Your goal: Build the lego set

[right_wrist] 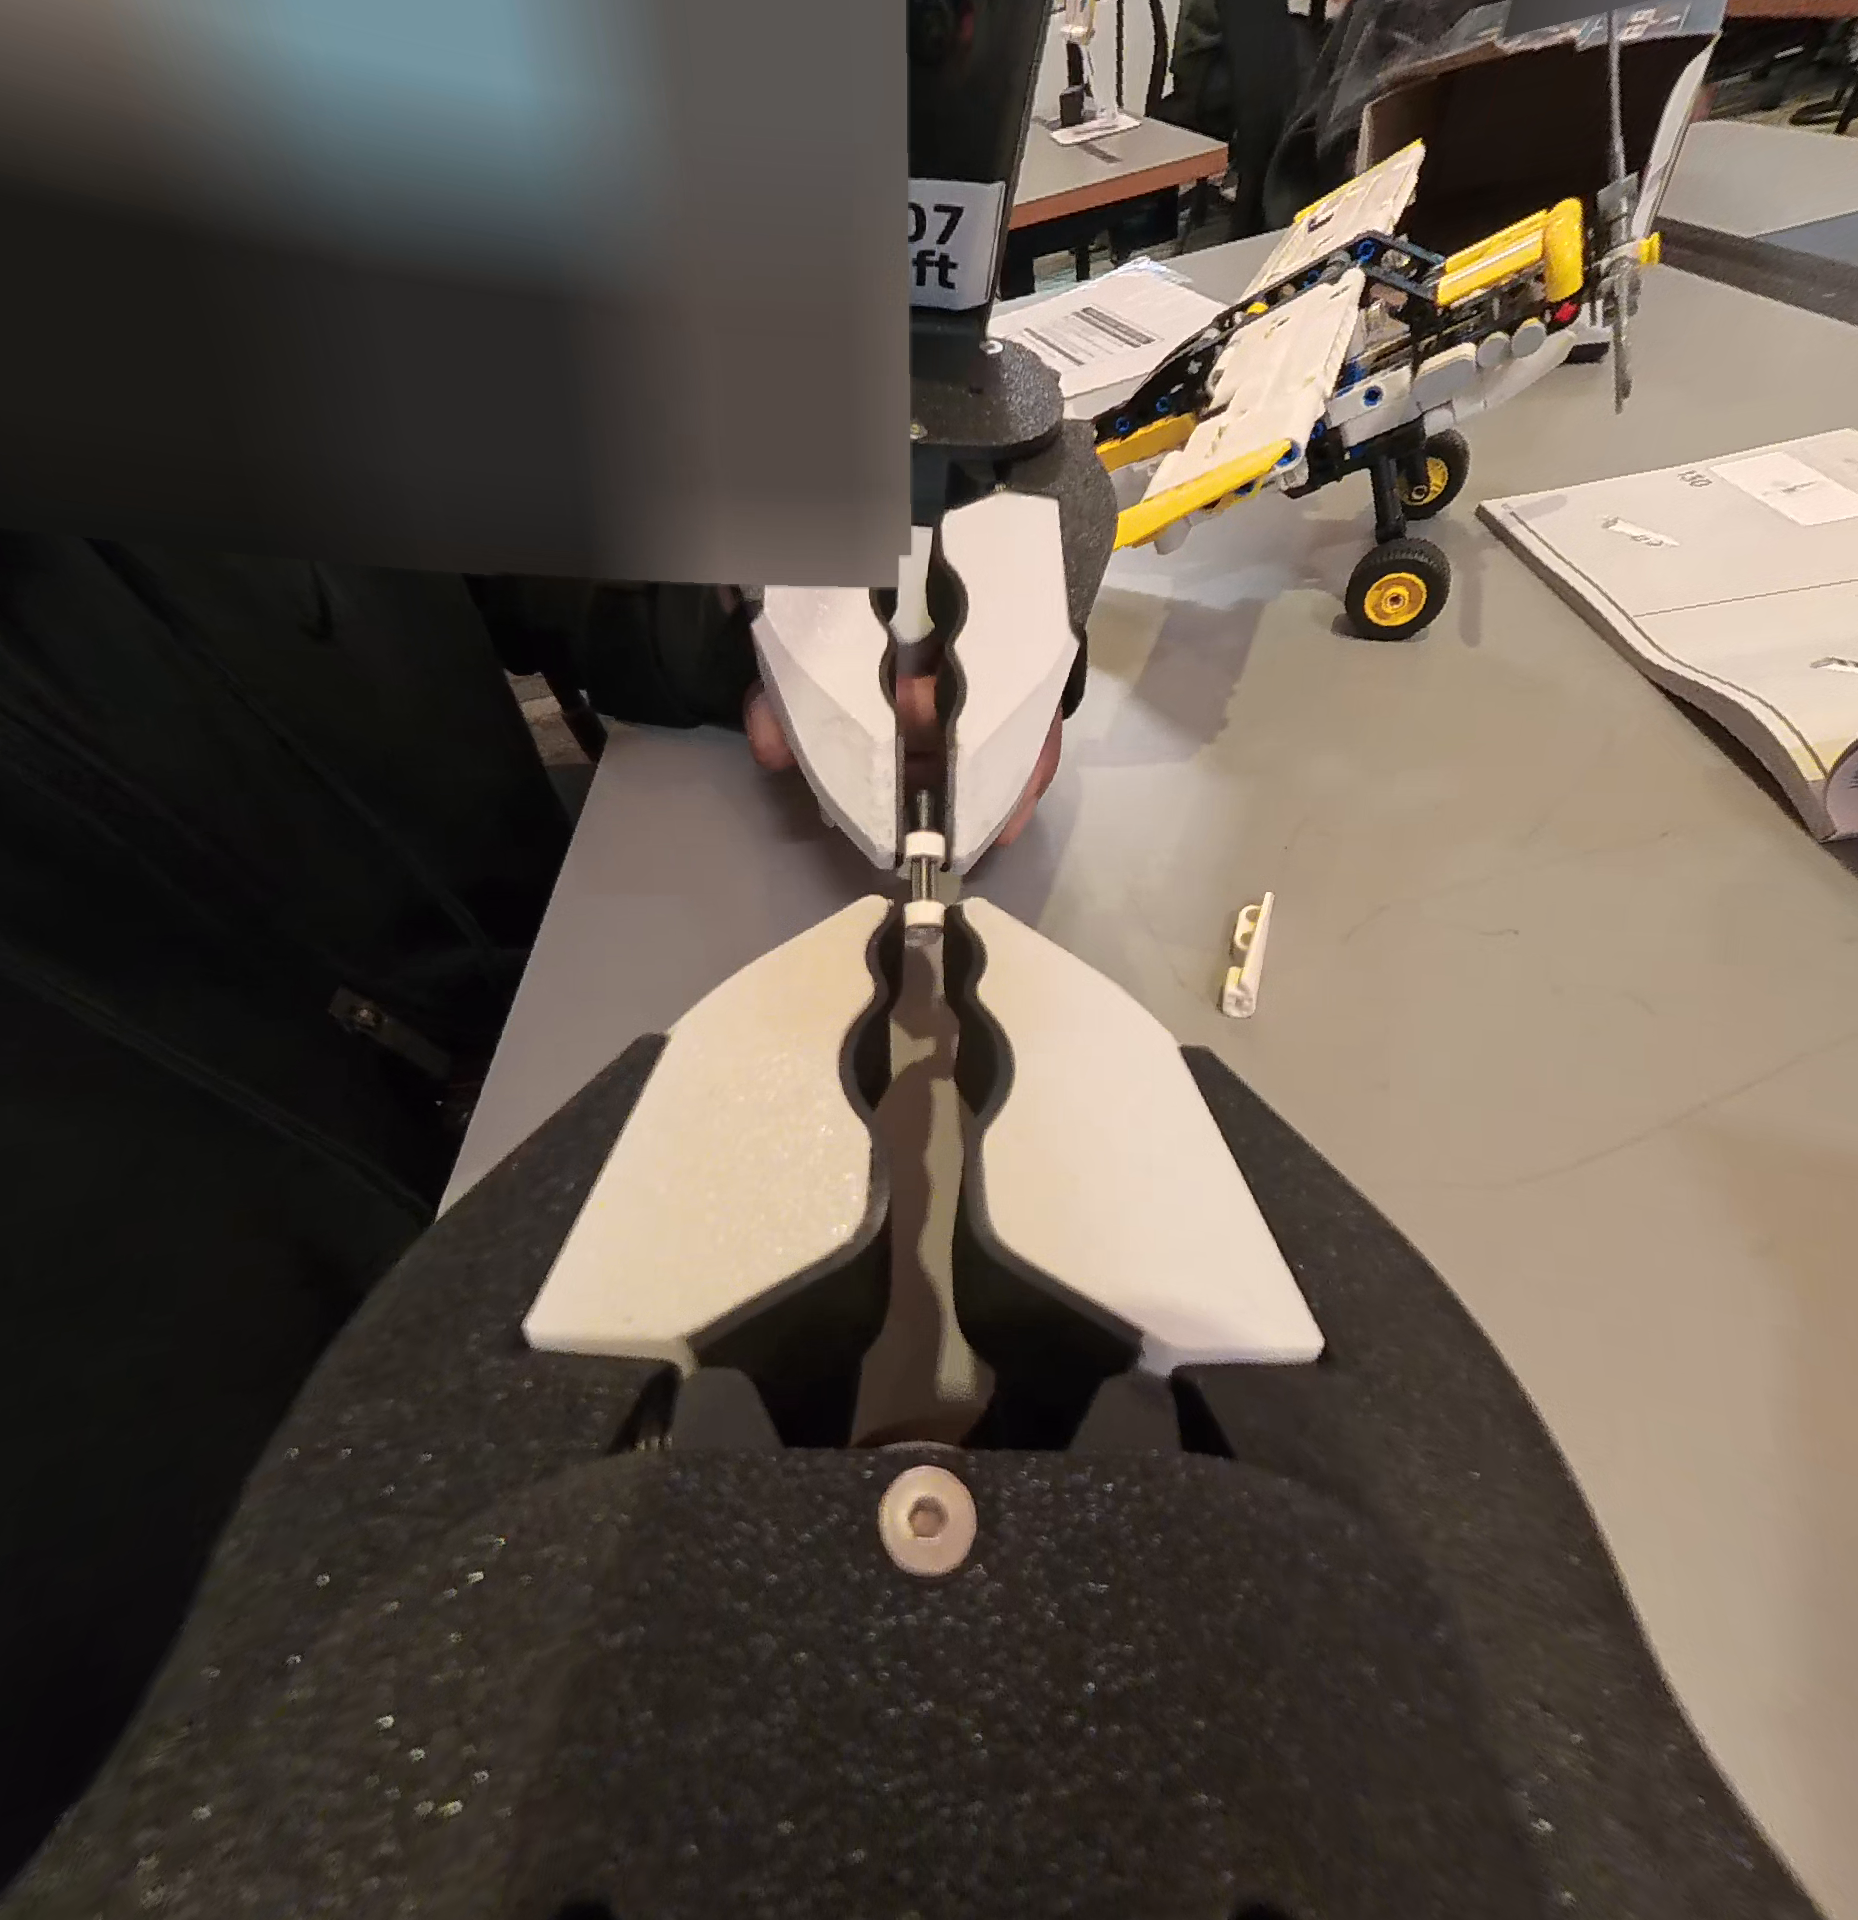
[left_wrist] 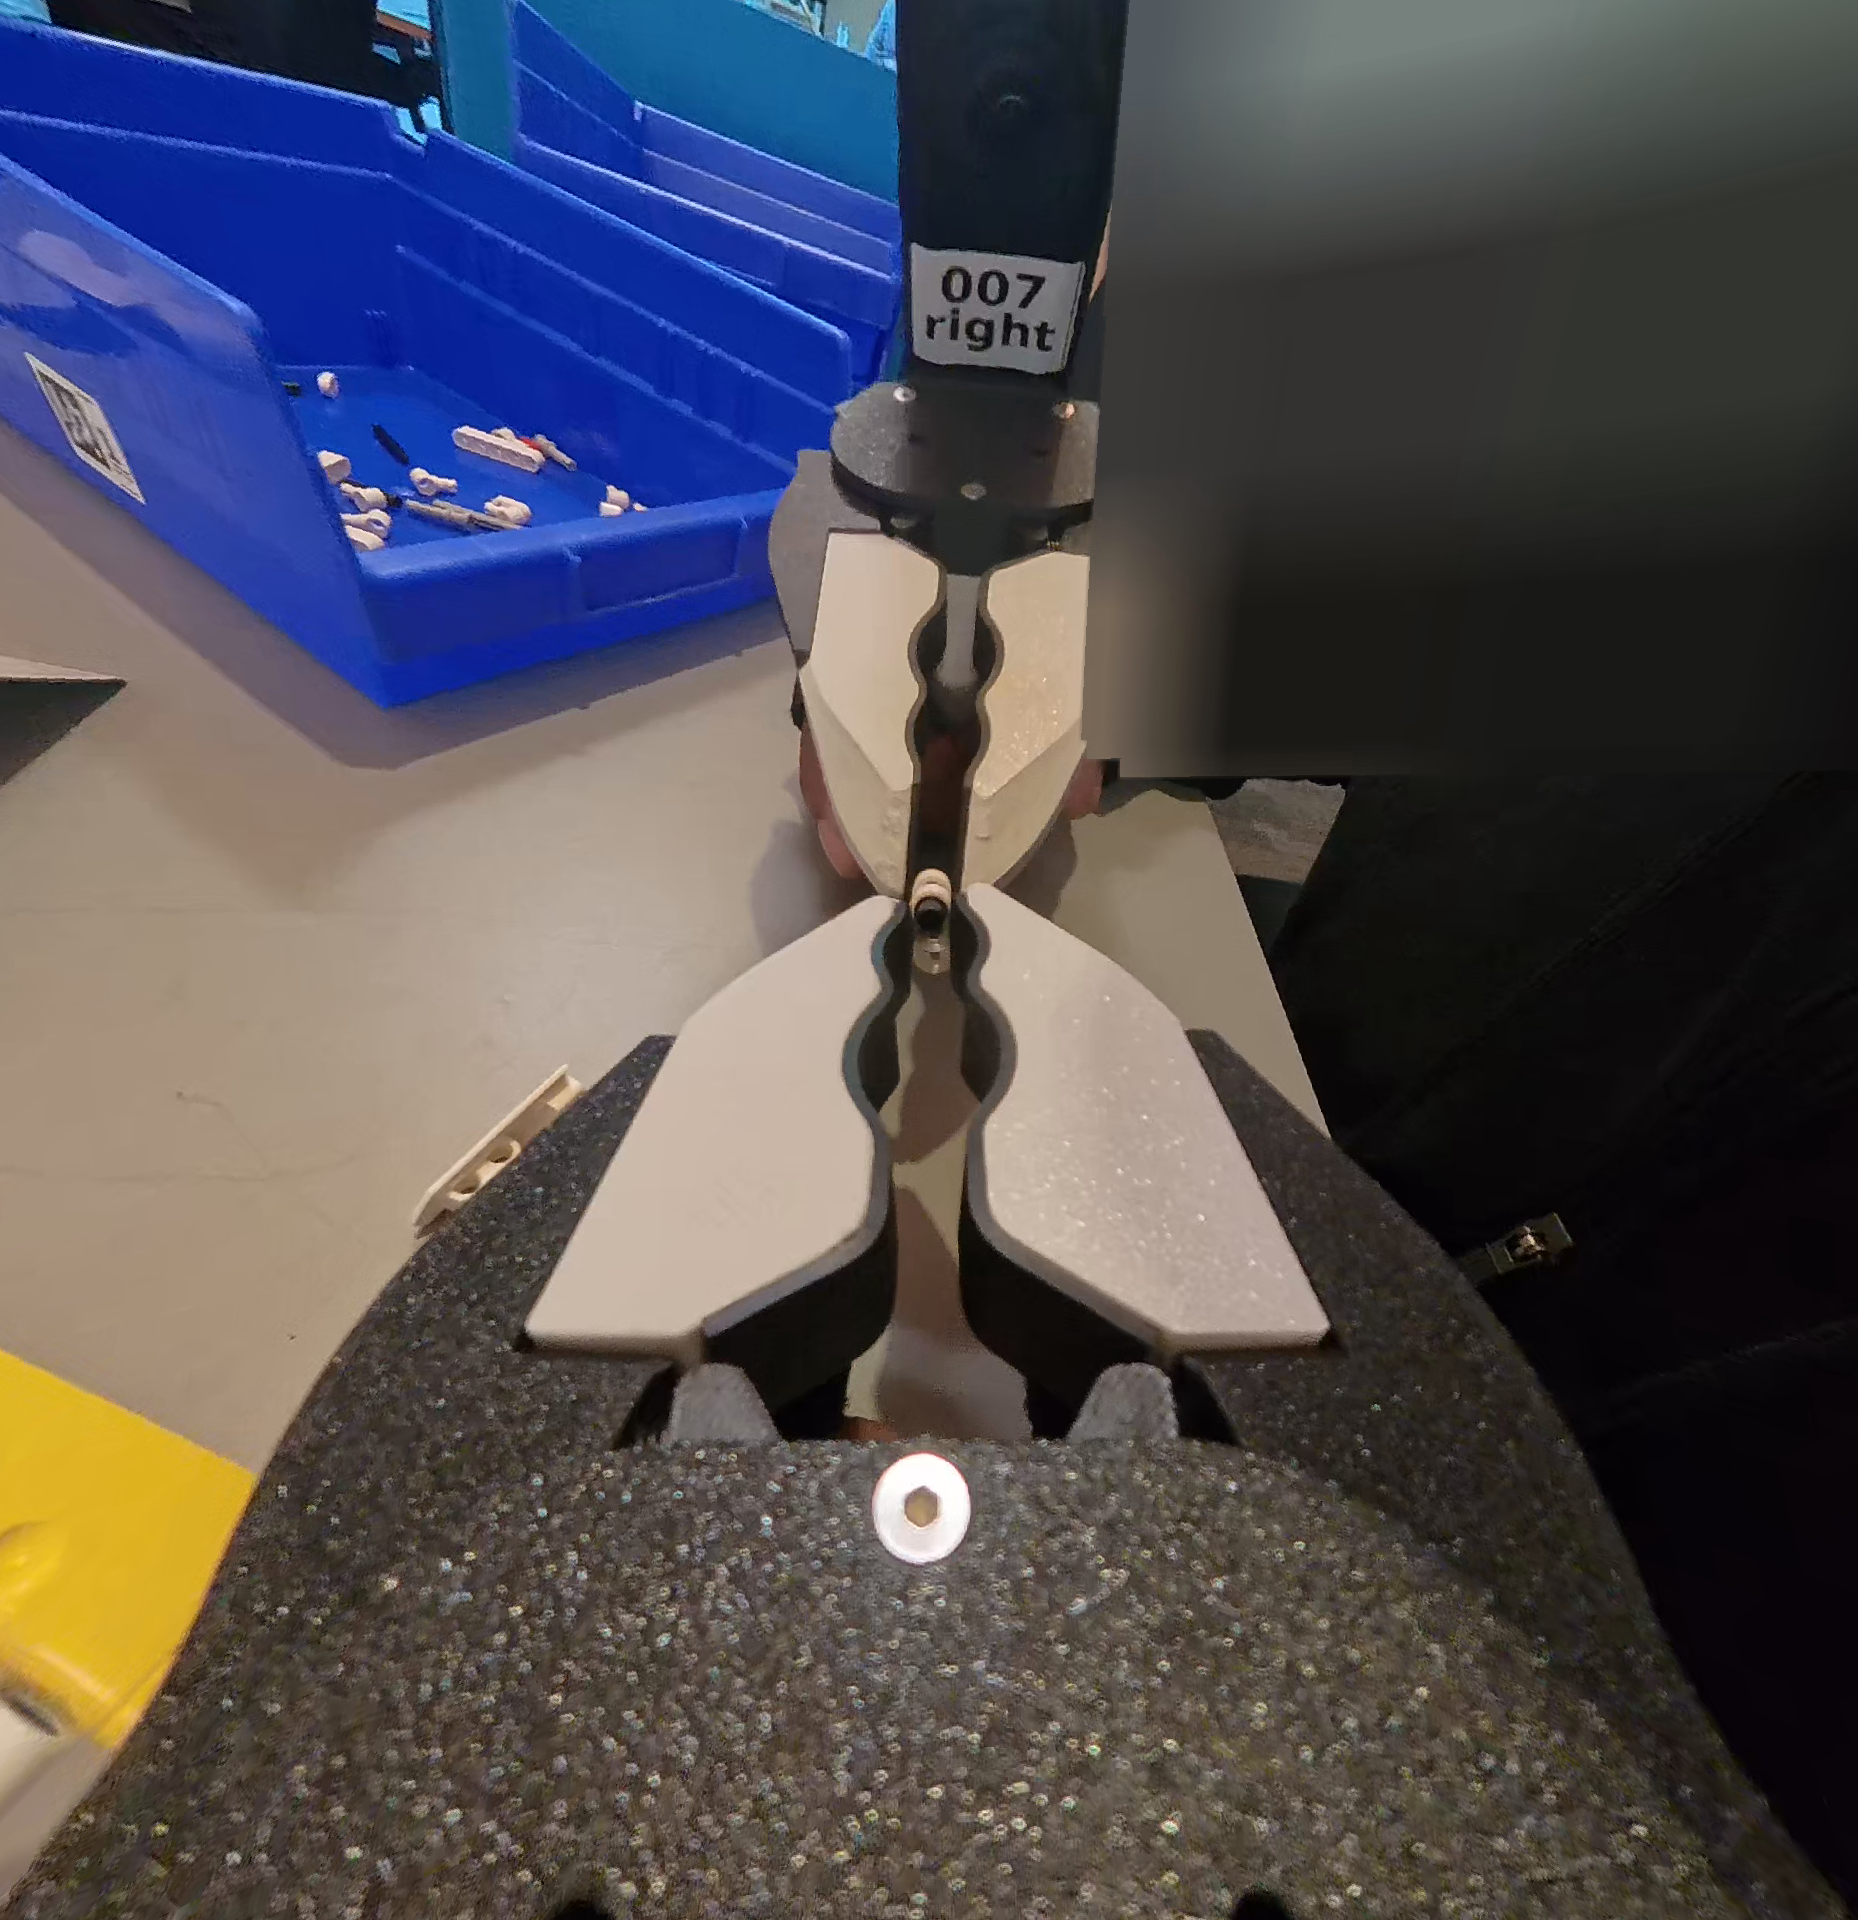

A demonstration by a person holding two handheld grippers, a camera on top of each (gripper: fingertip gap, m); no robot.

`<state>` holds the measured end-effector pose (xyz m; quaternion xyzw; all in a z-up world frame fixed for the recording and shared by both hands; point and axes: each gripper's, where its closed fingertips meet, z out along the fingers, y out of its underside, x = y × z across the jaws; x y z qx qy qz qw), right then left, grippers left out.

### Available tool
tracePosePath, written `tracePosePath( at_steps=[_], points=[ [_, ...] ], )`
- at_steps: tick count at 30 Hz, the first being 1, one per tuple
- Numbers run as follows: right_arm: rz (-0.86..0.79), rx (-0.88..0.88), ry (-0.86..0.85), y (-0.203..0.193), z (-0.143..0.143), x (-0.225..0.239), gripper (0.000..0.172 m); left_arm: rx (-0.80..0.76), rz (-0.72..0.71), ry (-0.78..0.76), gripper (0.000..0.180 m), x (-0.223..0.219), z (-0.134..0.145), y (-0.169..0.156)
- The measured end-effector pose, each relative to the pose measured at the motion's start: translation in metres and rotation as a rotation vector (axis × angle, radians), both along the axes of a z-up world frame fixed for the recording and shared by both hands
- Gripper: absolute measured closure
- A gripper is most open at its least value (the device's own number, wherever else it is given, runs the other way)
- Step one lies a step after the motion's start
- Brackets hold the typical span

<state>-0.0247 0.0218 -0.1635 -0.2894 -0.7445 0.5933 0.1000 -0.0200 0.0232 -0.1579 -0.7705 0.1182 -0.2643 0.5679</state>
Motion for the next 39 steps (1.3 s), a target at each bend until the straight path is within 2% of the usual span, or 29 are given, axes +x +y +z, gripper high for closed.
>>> tracePosePath(
  at_steps=[4, 8, 16, 39],
  points=[
    [-0.041, -0.077, -0.026, 0.004, 0.007, -0.006, 0.164, 0.038, 0.041, -0.042, 0.174, -0.006, 0.007, 0.003],
    [-0.042, -0.081, -0.032, 0.002, 0.007, -0.006, 0.163, 0.077, 0.05, -0.1, 0.174, -0.008, 0.016, 0.003],
    [-0.041, -0.152, -0.023, 0.003, 0.016, -0.006, 0.162, 0.084, 0.043, -0.088, 0.174, -0.006, 0.015, 0.003],
    [0.038, -0.049, -0.025, -0.006, 0.004, 0.004, 0.165, 0.006, -0.033, -0.029, 0.174, 0.008, 0.002, 0.0]
  ],
)
